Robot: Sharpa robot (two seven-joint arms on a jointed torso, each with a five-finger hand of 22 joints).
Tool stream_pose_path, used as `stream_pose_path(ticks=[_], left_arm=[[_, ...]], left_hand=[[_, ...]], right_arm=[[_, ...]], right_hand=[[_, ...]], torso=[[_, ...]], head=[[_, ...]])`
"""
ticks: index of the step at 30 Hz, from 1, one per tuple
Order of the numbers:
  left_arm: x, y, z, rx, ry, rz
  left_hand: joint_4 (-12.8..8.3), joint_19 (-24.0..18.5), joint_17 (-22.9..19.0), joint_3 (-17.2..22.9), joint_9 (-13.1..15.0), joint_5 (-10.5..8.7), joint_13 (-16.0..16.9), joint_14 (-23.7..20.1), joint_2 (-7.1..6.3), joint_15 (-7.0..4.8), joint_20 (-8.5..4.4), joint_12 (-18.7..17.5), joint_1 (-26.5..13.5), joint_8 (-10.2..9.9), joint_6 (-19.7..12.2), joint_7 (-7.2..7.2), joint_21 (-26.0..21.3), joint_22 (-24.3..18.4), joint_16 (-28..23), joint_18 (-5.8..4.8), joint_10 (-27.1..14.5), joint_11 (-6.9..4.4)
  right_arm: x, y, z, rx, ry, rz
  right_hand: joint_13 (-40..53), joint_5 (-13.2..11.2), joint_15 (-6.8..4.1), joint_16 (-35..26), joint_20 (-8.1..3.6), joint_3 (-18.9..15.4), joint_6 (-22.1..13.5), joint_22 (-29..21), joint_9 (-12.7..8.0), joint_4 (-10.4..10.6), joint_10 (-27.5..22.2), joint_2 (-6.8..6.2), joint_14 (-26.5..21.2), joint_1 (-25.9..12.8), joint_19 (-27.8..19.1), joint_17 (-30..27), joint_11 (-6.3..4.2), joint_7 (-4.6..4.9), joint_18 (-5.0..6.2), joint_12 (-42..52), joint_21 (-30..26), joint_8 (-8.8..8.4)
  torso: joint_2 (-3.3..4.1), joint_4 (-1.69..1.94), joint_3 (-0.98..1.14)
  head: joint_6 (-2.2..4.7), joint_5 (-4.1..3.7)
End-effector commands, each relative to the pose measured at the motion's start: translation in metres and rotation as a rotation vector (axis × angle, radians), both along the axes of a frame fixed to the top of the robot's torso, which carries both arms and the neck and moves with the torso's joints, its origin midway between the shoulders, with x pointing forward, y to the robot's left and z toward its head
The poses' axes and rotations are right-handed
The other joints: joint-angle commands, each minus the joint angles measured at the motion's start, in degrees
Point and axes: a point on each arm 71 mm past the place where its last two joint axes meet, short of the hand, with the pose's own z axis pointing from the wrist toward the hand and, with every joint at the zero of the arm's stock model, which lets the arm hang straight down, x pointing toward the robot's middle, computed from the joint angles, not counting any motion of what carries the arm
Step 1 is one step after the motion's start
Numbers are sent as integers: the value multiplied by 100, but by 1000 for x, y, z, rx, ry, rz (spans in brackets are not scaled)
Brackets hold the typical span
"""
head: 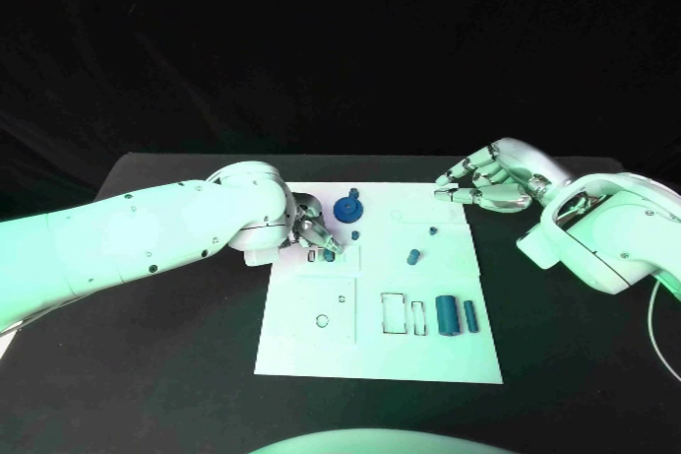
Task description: Assemble the parts on the task board
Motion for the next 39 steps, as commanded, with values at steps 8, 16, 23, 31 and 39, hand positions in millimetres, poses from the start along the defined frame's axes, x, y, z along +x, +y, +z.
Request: stream_pose_path(ticks=[8,16,23,31,39], left_arm=[[-5,3,-8,89,58,34],[-5,5,-8,90,56,41],[-4,6,-8,90,51,50],[-4,11,-5,90,29,60],[-3,13,6,52,-8,78]], left_hand=[[62,415,1505,-295,-79,1,15,592,-67,-30,-52,-5,-135,-38,45,39,21,1171,17,-38,50,15],[112,417,1505,-494,-127,0,17,592,-88,-31,-52,-16,-171,-45,68,39,24,1177,17,-39,53,15],[267,426,1505,-956,-195,-14,32,592,-140,-28,-51,-23,-273,-40,112,41,34,1195,17,-43,64,17],[503,423,1505,-1646,-270,-163,46,592,-158,-35,-63,-37,-251,-38,129,29,28,1195,17,-41,72,7],[827,414,1505,-2297,-347,-656,63,592,-33,-39,-64,-52,-46,-18,131,29,4,1178,17,-35,78,10]], right_arm=[[-1,1,0,-6,-2,14],[-1,1,0,-5,-3,13],[0,0,0,0,-6,9],[1,-2,1,5,-9,-2],[3,-3,0,6,-7,-9]], right_hand=[[1114,-61,-4,-22,-7,-21,-36,703,8,63,255,-18,502,-90,175,1086,3,3,-31,-2,-37,-27],[1110,-95,-4,-26,-7,-51,-38,700,10,89,252,-22,501,-110,174,1081,2,1,-31,-11,-39,-27],[1101,-216,-6,-36,-9,-196,-53,688,18,219,245,-22,498,-210,168,1068,-1,-4,-28,-28,-47,-25],[1097,-166,-12,-41,-15,-571,-98,677,28,487,243,-25,498,-386,165,1066,-5,-12,-25,-39,-56,-30],[1096,-203,-12,-44,-16,-631,-105,675,31,527,242,-9,497,-386,164,1062,-5,-12,-25,-41,-57,-29]], torso=[[0,0,0],[-1,3,-2],[0,-1,-2],[0,-4,-5],[-4,2,-3]], head=[[-11,-7],[-9,-12],[-6,-9],[-3,-11],[28,-18]])
